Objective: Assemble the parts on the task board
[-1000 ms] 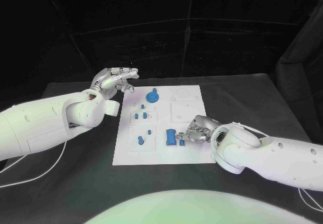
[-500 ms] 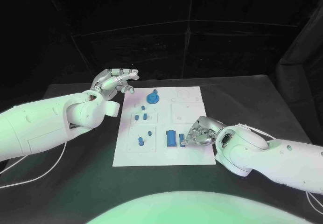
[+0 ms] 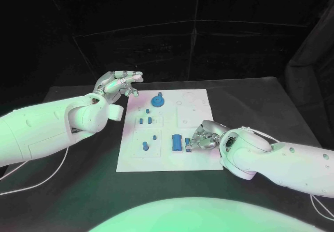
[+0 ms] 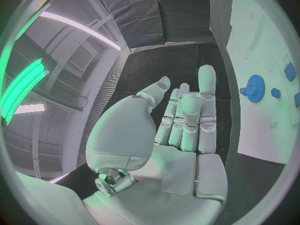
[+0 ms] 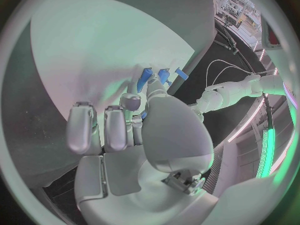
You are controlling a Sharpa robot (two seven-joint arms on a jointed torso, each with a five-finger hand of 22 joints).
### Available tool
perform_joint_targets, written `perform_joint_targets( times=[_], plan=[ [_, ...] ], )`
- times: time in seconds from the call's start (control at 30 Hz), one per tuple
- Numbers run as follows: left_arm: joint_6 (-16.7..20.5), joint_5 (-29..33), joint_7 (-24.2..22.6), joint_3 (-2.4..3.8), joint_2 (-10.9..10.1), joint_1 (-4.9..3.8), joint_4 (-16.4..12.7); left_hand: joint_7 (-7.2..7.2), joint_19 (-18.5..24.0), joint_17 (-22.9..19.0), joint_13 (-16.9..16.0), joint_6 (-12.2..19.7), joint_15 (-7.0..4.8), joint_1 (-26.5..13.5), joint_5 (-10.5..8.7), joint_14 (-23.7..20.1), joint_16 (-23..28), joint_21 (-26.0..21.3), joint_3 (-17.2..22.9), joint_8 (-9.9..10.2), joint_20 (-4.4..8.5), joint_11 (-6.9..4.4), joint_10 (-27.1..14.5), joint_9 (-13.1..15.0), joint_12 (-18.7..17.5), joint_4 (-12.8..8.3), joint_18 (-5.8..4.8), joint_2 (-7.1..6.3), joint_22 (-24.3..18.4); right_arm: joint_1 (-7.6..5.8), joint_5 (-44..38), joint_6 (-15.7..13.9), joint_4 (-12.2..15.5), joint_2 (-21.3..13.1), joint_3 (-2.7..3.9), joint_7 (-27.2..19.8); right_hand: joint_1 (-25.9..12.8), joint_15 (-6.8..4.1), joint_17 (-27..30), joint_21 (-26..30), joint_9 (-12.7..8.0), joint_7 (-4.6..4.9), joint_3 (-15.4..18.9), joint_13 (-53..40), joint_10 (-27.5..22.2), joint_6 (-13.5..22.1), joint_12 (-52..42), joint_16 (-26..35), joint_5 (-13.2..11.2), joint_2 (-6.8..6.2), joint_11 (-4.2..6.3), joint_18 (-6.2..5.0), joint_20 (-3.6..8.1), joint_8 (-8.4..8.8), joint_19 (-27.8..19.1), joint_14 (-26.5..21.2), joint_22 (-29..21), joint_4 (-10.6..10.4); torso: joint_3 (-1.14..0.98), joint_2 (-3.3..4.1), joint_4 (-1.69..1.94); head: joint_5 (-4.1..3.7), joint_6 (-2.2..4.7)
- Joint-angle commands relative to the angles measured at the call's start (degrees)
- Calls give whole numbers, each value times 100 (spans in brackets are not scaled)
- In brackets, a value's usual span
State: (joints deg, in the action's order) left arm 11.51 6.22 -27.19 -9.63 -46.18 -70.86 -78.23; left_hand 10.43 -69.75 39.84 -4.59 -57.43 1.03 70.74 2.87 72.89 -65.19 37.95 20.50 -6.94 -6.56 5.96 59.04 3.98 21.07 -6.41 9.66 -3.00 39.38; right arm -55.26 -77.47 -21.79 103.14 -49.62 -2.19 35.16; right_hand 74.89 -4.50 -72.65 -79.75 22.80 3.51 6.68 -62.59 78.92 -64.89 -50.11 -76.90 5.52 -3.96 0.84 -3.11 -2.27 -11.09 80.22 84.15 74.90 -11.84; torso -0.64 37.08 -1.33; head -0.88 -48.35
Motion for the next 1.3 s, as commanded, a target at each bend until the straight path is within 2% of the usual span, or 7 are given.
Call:
perform_joint_targets(
  times=[0.03, 0.37, 0.77, 0.83, 0.9, 1.03, 1.3],
  plan=[
    [-66, 6, -27, 3, 2, -8, -2, -27, 16, -17, -4, 3, 13, 30, -8, -41, 5, -28, -33, -36, -29, 6, -39, 2, 11, 1, 79, 35, -11, -6, -122, 88, -47, 16, 1, 113, 51, 9, -44, -54, 11, -6, 29, -39, 69, -64, -75, -50, 26, 73, 4, -24, 6, -3, 82, 268, 321, 26, 1, -5, -3, 11, -14],
    [-70, 6, -27, 1, 1, -8, 2, -27, 16, -17, -4, 3, 13, 30, -8, -41, 5, -28, -33, -36, -29, 6, -39, 2, 11, 1, 79, 35, -11, -4, -155, -236, -10, 8, 1, -188, 96, -6, -132, -120, 21, -19, 167, -105, 133, -104, -191, -117, 23, 100, 18, 0, 25, -18, 153, 293, 403, 71, -5, -8, -7, 9, -2],
    [-110, 6, -56, -74, 0, -8, 32, -27, 20, -36, -5, 4, 15, 25, -9, -52, 10, -34, -49, -41, -30, 7, -43, 2, 21, 3, 79, 28, -15, -99, 2259, -903, -148, -274, 6, -3666, 529, 146, 1323, 1005, -118, 212, 267, 1253, -726, 456, 1790, 1194, 137, 356, -171, -316, -95, 317, -780, -139, -830, 243, 5, -51, -17, -11, 162],
    [-135, 6, -64, -83, 14, -8, 57, -28, 23, -56, -5, 5, 16, 15, -9, -64, 18, -39, -66, -45, -32, 7, -43, 1, 28, 7, 78, 18, -18, -177, 2819, -788, -293, -277, 7, -4069, 737, 269, -1735, 2342, -185, 314, 289, 1635, -1068, 615, 2322, -1310, 142, 442, -264, -602, -184, 425, -1770, 585, -2178, 322, 11, -74, -22, -11, 233],
    [-161, 13, -65, -92, 41, -7, 107, -35, 128, -542, -6, 5, 35, -33, -8, -357, 307, -118, -148, -64, -47, 11, -59, 1, 54, 34, 70, -12, -58, -276, 3467, -557, -517, -244, 8, -4475, 835, 347, -1624, 3039, -233, 379, 277, 1939, -1376, 744, 2750, -1212, 151, 528, -371, -692, -253, 509, -2263, 541, -2797, 320, 21, -119, -27, -12, 260],
    [-193, 127, -65, -109, 130, 1, 283, -39, 584, -1072, 21, -27, 69, 9, -12, -1003, 935, -498, -239, -113, -80, 20, -116, 2, 52, 31, 71, 9, -261, -497, 4929, -12, -1322, 38, 11, -5336, 1084, 840, 1476, 5091, -499, 757, 449, 3449, -1866, 1090, 4174, 2647, -138, 563, -821, -648, -721, 735, -3151, -1959, -4205, 487, 57, -242, -84, -35, 555],
    [-171, 311, -192, -120, 339, 44, 658, 39, 2684, -2517, 102, 63, 636, 53, 2, -2354, 3768, -2497, -340, 43, -590, 290, -179, -22, -581, 74, -103, 62, -1532, -700, 6173, 330, -2982, 813, 137, -6131, 1094, 943, 1614, 6451, -981, 739, 560, 4917, -1762, 1060, 4636, 4469, -125, 823, -884, -741, -944, 748, -2699, -2640, -5437, 904, 81, -399, -177, 72, 956]
  ],
)
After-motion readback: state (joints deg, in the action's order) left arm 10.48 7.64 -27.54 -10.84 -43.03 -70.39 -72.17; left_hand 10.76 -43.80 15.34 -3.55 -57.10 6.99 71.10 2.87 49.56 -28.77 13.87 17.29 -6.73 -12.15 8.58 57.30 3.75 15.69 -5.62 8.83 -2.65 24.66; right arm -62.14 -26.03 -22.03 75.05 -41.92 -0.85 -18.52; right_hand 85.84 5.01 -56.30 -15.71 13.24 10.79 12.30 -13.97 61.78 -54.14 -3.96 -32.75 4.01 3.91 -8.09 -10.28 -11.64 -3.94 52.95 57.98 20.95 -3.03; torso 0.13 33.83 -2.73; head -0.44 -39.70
